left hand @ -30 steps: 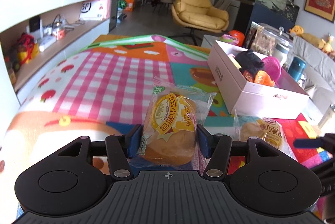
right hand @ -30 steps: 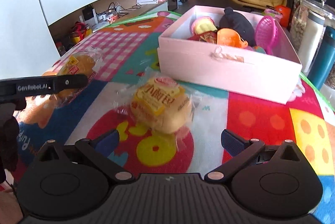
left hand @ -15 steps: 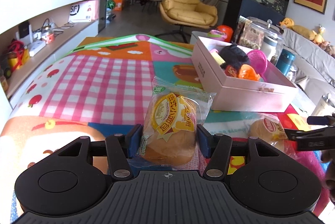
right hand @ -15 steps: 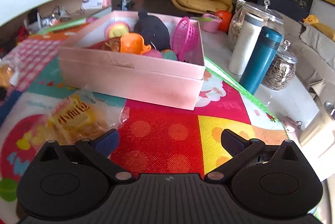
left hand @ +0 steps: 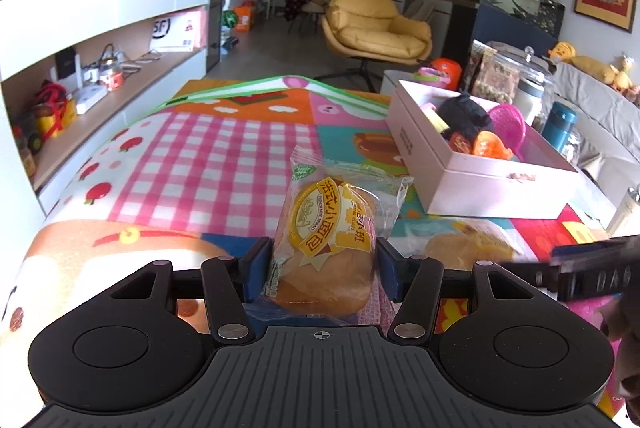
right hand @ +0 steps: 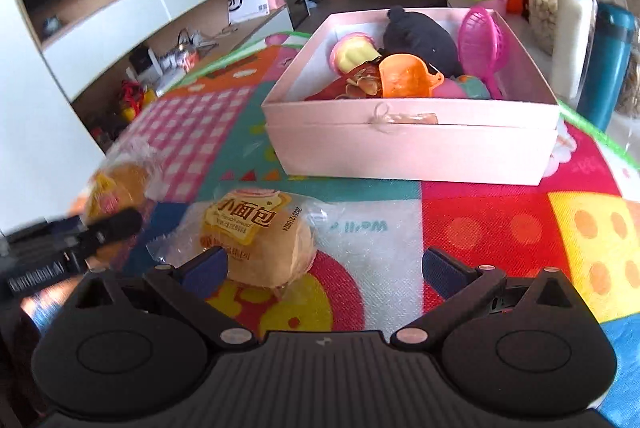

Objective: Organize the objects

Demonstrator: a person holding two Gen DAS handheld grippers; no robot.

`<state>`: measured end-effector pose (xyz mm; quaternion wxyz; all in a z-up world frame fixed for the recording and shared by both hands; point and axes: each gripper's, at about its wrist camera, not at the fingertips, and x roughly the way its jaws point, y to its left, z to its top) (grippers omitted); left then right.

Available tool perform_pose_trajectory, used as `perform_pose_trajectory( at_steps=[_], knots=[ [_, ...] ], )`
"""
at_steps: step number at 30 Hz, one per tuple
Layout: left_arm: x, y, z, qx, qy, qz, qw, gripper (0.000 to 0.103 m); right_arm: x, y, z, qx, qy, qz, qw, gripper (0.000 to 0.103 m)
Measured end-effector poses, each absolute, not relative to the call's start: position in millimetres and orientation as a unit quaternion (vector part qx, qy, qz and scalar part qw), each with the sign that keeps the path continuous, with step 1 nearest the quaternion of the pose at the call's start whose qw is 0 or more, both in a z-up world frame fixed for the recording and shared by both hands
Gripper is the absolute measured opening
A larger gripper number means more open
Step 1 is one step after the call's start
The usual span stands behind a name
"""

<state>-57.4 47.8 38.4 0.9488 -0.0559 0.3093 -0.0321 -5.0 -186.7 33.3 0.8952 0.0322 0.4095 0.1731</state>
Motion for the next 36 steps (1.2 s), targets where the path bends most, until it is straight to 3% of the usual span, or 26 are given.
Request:
perform_pose_trajectory(
  at_steps=[7, 17, 26, 28, 36],
  knots=[
    [-60, 50, 40, -0.069, 0.305, -0.039, 0.949, 0.06, -13, -201, 22, -0.068, 0.396, 0.065, 0.914, 0.103],
    [-64, 61, 48, -0.082, 0.286, -0.011, 0.955, 0.06, -11, -176, 48, 0.054, 0.426, 0.202, 0.88, 0.103],
    [-69, 68, 50, -0.088, 0.28, 0.0, 0.956, 0.06, 9, -103, 47, -0.115, 0.322, 0.163, 0.925, 0.103],
    [-70, 68, 50, -0.089, 0.279, -0.004, 0.956, 0.06, 16, -92, 43, -0.148, 0.307, 0.148, 0.928, 0.095],
    [-71, 70, 49, -0.092, 0.279, -0.006, 0.956, 0.06, -1, -102, 34, -0.175, 0.321, 0.181, 0.913, 0.091]
  ],
)
